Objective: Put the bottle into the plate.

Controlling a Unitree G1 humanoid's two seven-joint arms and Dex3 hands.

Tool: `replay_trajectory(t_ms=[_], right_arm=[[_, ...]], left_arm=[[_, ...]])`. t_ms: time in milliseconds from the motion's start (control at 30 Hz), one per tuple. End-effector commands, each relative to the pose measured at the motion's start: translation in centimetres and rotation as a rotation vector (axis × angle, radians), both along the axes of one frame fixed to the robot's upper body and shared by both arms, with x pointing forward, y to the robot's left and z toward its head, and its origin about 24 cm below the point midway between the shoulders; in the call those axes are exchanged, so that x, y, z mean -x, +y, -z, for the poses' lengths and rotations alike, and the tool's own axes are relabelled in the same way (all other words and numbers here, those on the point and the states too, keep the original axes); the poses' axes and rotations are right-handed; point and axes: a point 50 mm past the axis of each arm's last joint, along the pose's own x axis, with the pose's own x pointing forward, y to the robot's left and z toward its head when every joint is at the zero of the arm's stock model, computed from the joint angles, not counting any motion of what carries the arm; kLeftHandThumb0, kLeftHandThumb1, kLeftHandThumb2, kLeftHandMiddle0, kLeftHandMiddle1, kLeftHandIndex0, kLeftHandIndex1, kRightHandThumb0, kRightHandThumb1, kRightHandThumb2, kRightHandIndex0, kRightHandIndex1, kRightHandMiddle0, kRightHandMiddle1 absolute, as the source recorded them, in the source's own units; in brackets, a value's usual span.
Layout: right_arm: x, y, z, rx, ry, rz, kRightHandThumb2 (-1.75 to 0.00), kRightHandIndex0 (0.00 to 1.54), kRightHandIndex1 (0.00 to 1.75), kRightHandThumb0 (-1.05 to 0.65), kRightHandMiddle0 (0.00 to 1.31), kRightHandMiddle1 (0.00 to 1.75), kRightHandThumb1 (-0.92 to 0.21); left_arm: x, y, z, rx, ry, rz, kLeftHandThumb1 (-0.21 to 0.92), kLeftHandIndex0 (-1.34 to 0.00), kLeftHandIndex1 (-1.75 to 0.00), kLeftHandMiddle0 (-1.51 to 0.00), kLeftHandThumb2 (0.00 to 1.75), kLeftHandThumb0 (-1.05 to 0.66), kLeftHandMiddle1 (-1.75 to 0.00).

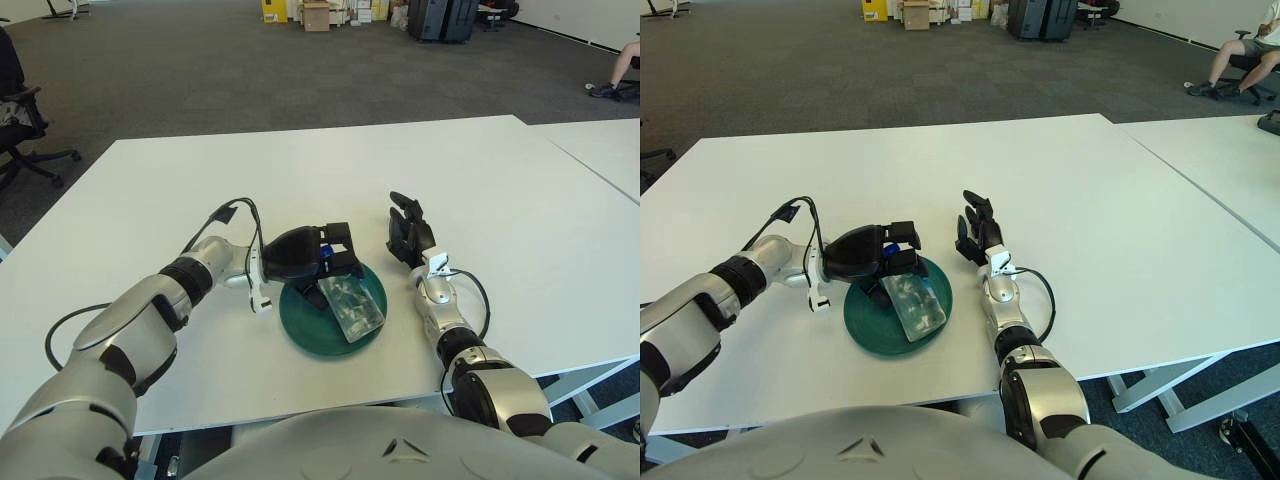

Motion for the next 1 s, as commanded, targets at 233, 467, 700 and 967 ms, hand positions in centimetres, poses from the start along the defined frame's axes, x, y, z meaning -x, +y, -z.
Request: replay_trajectory(t_ms=[233, 467, 700, 967], right_arm=[[1.86, -0.83, 2.85, 0.09, 0.173, 0.059, -0.8, 0.27, 0.01, -0.67, 0.0, 0.62, -0.92], [1.91, -0.75, 2.71, 0.124, 0.152, 0.072, -0.81, 0.27, 0.01, -0.69, 0.0, 0.59, -0.92], [1.97, -0.73, 2.66, 0.132, 0.146, 0.067, -0.82, 0.28, 0.01, -0.71, 0.0, 0.57, -0.92], [2.03, -0.73, 2.64, 0.123, 0.146, 0.051, -0.82, 0.28, 0.01, -0.72, 0.0, 0.55, -0.92]], left_arm=[[-0.9, 0.76, -1.52, 0.01, 0.016, -0.072, 0.92, 0.0, -1.14, -0.28, 0.91, -0.92, -0.73], [-1.19, 0.98, -1.76, 0.017, 0.026, -0.12, 0.92, 0.0, -1.15, -0.26, 0.91, -0.91, -0.69], [-1.25, 1.03, -1.93, 0.052, 0.013, -0.135, 0.92, -0.02, -1.17, -0.3, 0.89, -0.88, -0.68], [-1.25, 1.05, -1.93, 0.067, 0.008, -0.132, 0.92, -0.06, -1.21, -0.33, 0.89, -0.87, -0.69]])
